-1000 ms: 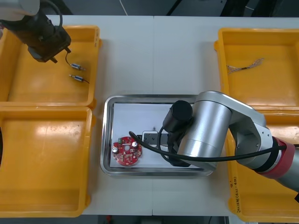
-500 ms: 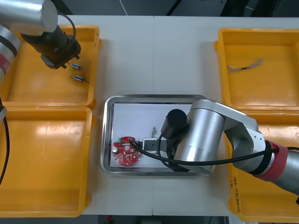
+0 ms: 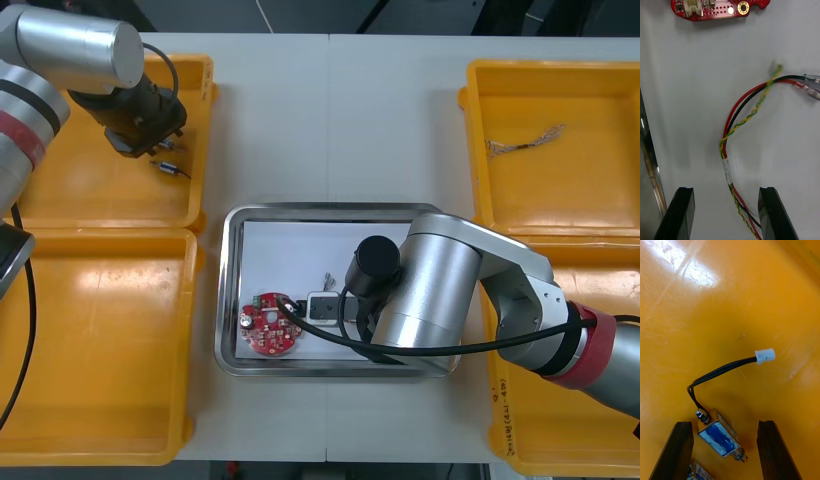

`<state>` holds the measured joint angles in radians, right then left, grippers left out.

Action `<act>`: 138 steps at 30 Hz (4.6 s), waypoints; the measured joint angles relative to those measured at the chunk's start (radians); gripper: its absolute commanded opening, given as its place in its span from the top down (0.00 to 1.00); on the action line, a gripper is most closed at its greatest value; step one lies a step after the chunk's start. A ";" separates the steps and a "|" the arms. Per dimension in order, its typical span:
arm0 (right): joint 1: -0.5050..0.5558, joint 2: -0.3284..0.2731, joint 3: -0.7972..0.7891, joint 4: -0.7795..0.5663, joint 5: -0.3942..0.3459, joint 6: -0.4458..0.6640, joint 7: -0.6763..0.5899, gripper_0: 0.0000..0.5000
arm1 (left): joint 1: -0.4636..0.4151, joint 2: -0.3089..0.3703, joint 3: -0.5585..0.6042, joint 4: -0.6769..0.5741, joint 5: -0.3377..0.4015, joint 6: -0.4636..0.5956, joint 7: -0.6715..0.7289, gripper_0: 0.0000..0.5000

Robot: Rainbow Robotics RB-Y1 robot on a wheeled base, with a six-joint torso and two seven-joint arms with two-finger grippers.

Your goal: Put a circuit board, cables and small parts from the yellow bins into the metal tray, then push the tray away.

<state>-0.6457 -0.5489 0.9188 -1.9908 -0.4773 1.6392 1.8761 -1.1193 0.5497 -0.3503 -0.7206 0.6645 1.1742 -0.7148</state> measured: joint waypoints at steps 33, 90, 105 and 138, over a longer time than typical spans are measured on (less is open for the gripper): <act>0.001 0.032 -0.344 -0.255 0.010 0.277 0.000 0.00 | -0.008 -0.003 -0.052 0.018 0.000 -0.011 0.042 1.00; -0.090 -0.080 -1.088 0.234 -0.062 0.278 -0.248 0.00 | 0.182 0.042 -0.019 -0.967 0.066 0.637 0.172 1.00; -0.313 -0.075 -1.067 0.602 0.020 0.278 -0.507 0.00 | 0.240 0.010 -0.206 -0.968 0.068 0.526 0.172 1.00; -0.517 -0.007 -1.067 1.105 0.080 -0.072 -1.149 0.00 | 0.308 -0.003 -0.422 -0.968 0.001 0.333 0.173 0.37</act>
<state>-1.1626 -0.5558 -0.1482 -0.8860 -0.3969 1.5669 0.7275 -0.8112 0.5462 -0.7724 -1.6889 0.6653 1.5075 -0.5419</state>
